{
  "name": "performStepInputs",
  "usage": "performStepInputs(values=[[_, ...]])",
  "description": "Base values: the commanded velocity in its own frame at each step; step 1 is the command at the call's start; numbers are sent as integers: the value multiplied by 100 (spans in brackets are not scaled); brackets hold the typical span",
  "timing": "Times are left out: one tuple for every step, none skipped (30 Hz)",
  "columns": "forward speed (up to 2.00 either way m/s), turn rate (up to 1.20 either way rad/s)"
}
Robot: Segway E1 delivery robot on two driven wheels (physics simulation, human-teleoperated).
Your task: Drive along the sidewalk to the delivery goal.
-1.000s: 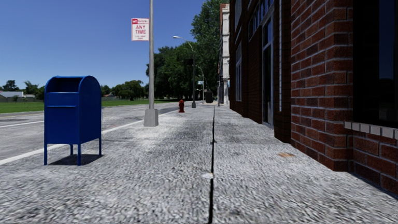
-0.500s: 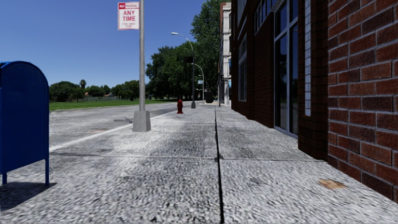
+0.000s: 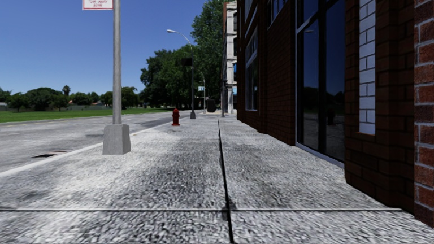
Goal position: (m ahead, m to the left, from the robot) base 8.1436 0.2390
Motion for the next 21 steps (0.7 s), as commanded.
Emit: performStepInputs(values=[[199,-8],[199,-1],[199,0],[199,0],[199,0],[199,0],[199,0],[199,0],[199,0],[199,0],[199,0],[199,0],[199,0],[199,0],[199,0],[199,0],[199,0],[199,0],[199,0],[199,0],[199,0]])
